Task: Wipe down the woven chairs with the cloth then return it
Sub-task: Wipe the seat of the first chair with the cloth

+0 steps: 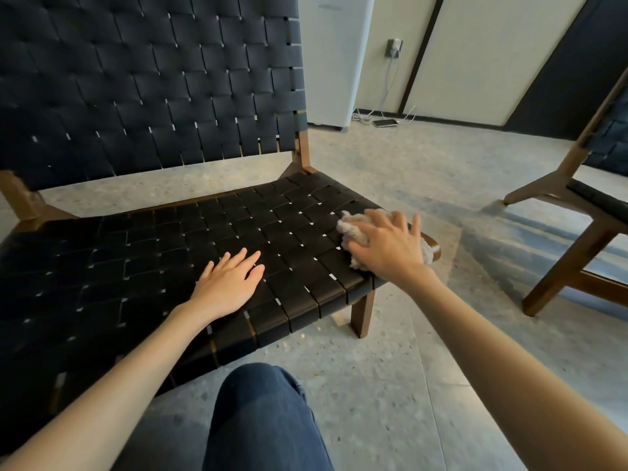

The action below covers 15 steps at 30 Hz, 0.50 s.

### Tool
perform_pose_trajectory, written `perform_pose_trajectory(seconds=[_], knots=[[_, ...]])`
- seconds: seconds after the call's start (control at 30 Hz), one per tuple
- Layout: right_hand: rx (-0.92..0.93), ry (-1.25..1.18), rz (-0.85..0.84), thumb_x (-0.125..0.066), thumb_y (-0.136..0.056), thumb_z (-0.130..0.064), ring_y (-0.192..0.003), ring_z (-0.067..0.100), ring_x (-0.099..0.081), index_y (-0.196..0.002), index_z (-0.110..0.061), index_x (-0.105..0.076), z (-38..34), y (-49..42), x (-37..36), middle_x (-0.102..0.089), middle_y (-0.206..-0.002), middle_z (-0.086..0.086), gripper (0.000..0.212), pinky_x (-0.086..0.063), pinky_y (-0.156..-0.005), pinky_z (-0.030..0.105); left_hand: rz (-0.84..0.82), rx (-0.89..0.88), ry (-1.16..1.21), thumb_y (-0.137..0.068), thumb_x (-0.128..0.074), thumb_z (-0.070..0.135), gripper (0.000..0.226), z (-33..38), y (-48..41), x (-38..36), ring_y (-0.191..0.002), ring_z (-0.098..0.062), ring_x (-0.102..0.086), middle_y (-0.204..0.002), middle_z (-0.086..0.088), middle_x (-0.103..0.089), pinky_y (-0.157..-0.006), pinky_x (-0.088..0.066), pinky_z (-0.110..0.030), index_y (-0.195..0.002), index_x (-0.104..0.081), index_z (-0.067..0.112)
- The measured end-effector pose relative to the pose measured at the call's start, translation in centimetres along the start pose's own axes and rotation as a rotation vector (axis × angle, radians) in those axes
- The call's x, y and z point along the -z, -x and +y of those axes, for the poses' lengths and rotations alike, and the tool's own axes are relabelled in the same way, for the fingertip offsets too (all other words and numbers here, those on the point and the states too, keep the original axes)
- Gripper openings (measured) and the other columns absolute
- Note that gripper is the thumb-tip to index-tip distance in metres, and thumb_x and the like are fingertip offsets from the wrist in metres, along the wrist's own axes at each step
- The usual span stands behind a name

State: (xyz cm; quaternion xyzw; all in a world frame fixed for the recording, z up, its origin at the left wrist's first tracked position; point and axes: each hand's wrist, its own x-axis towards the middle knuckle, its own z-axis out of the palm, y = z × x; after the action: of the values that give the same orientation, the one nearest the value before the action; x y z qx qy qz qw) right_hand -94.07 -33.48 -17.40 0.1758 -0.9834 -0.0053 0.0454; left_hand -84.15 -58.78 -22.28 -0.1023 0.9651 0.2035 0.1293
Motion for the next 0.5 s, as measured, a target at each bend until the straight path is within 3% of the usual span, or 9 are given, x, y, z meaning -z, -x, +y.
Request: perform_pose_trajectory(seconds=[0.07, 0.2, 0.3, 0.5], knots=[[-0.045, -0.012, 0.009, -0.035, -0.092, -0.060, -0.138, 0.032, -0.023, -0.139, -0.044, -0.042, 0.6, -0.1, 0.3, -0.032, -0.151, -0.006, 0.050, -0.004, -0.115, 0.054, -0.008, -0.007, 0.008, -0.101, -0.016, 0.046, 0.051, 0.1, 0.5, 0.0, -0.147, -0.018, 0.000, -0.160, 0.007, -0.006, -0.117, 0.002, -0.042, -0.151, -0.012, 0.033], [0.043, -0.178, 0.136, -0.043, -0.096, -0.040, -0.120, 0.027, -0.044, -0.129, -0.029, -0.058, -0.6, 1.3, 0.0, -0.053, -0.135, 0.001, 0.038, -0.031, -0.102, 0.034, -0.001, -0.042, 0.033, -0.101, -0.017, 0.045, 0.050, -0.1, 2.1, 0.1, -0.147, -0.017, -0.001, -0.159, 0.006, -0.009, -0.117, 0.001, -0.041, -0.150, -0.016, 0.034], [0.100, -0.258, 0.116, -0.044, -0.096, -0.031, -0.112, 0.021, -0.051, -0.124, -0.024, -0.061, -2.2, 2.7, -0.1, -0.060, -0.122, 0.001, 0.034, -0.039, -0.092, 0.032, 0.027, -0.067, 0.038, -0.101, -0.019, 0.045, 0.049, -0.6, 3.8, 0.3, -0.147, -0.016, -0.004, -0.159, 0.005, -0.012, -0.117, -0.002, -0.039, -0.150, -0.017, 0.034], [0.250, -0.390, -0.006, -0.044, -0.097, -0.033, -0.114, 0.017, -0.053, -0.130, -0.027, -0.055, -8.6, 5.5, -0.1, -0.059, -0.126, -0.002, 0.035, -0.044, -0.089, 0.032, 0.102, -0.026, -0.015, -0.101, -0.022, 0.047, 0.050, -3.5, 7.5, 1.4, -0.146, -0.017, -0.011, -0.158, 0.005, -0.017, -0.117, -0.011, -0.037, -0.149, -0.022, 0.034]])
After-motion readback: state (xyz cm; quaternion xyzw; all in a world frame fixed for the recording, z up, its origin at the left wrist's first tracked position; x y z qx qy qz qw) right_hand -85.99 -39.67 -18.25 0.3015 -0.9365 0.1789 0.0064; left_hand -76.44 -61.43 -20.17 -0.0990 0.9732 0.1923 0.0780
